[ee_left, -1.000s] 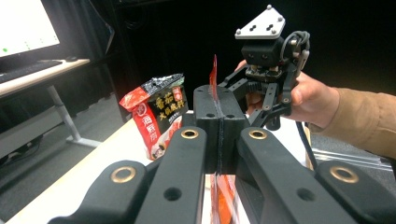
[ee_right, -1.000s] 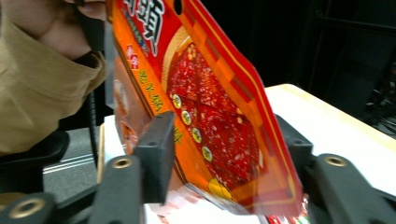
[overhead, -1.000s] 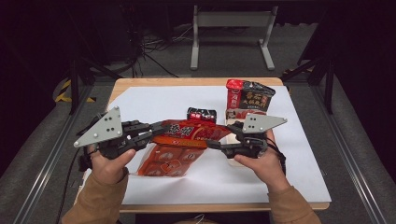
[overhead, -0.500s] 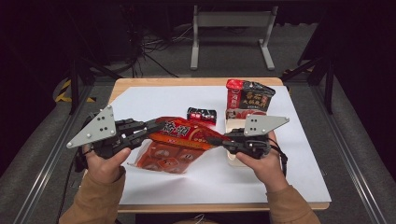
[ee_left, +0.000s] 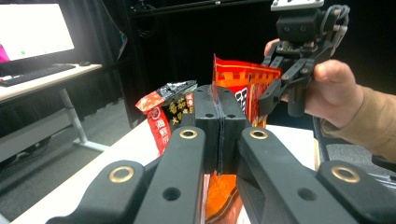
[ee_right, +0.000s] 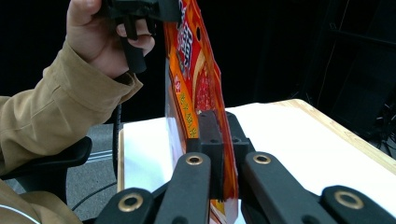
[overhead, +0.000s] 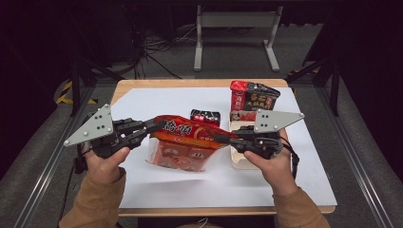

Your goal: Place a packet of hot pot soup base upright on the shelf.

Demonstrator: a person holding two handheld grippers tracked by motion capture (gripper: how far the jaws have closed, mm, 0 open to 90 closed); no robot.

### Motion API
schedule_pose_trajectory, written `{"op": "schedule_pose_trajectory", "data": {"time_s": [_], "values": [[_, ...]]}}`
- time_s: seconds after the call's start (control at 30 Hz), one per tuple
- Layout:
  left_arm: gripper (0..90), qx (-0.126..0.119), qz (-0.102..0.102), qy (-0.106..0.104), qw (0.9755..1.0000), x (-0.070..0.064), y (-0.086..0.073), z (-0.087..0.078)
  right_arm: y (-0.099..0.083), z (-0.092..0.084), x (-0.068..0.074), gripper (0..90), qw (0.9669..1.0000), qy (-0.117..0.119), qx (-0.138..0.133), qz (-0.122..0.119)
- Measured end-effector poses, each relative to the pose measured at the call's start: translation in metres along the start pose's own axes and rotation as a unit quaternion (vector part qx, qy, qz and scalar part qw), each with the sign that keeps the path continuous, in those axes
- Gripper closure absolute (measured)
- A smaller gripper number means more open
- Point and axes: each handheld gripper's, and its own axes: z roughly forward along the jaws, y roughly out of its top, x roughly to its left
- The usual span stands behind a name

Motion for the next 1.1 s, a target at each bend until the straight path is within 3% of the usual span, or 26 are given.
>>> {"op": "schedule_pose_trajectory", "data": {"time_s": [0.4,0.53,0.73,0.87,1.1], "values": [[83.7,-0.001,-0.015,-0.003,0.9999,0.006,-0.004,0.001,0.022,-0.006,0.003,90.0,0.9998,-0.006,0.02,-0.006],[76.5,-0.001,-0.022,-0.009,0.9997,0.007,-0.005,0.002,0.03,-0.006,0.004,90.0,0.9994,-0.01,0.032,-0.011],[65.1,0.006,-0.024,0.005,0.9997,0.009,-0.006,0.001,0.041,-0.008,0.003,90.0,0.9986,-0.022,0.047,-0.01],[51.3,0.009,-0.035,0.013,0.9993,0.014,-0.009,0.0,0.05,-0.012,0.002,90.0,0.998,-0.031,0.054,-0.01],[42.8,0.025,-0.044,0.025,0.9984,0.02,-0.015,0.003,0.063,-0.019,-0.001,90.0,0.9972,-0.043,0.061,-0.008]]}}
